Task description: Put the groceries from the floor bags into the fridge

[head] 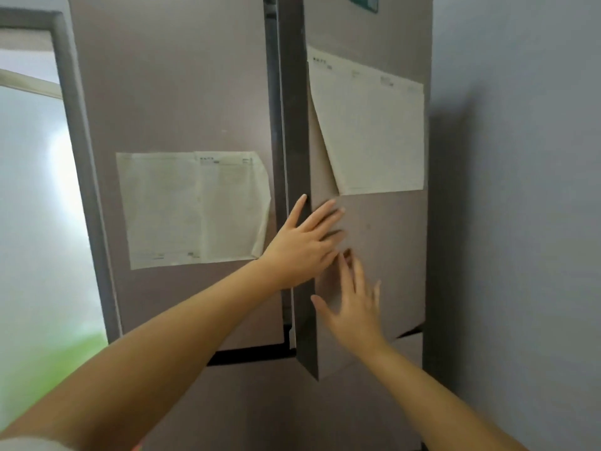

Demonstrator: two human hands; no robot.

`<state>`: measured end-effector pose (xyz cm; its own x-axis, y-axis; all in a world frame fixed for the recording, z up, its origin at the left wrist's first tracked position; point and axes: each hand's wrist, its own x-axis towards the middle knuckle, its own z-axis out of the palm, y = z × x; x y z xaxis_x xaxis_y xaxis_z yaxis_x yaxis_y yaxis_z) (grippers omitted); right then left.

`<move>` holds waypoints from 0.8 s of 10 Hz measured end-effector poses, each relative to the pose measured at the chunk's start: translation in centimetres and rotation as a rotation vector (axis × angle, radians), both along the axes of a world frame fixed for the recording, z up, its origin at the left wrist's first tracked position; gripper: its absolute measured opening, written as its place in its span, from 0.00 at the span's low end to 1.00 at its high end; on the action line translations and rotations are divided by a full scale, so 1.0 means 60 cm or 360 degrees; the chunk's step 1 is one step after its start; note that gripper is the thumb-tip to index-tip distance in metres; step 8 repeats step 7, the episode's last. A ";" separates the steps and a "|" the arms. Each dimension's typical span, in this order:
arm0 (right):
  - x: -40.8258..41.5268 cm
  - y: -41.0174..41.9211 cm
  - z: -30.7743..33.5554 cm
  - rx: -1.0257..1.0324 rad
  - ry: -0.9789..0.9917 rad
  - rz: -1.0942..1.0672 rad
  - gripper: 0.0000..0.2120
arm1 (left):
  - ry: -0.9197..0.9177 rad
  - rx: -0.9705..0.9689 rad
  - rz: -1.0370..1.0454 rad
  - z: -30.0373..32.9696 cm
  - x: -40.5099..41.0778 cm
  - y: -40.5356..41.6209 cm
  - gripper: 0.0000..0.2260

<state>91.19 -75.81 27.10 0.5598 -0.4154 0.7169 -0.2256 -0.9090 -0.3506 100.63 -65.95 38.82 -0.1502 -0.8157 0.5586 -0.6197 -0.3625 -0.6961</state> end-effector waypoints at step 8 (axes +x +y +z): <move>0.047 -0.111 0.002 -0.0303 0.0794 0.0053 0.36 | 0.0203 0.0030 0.0133 -0.107 0.137 -0.013 0.29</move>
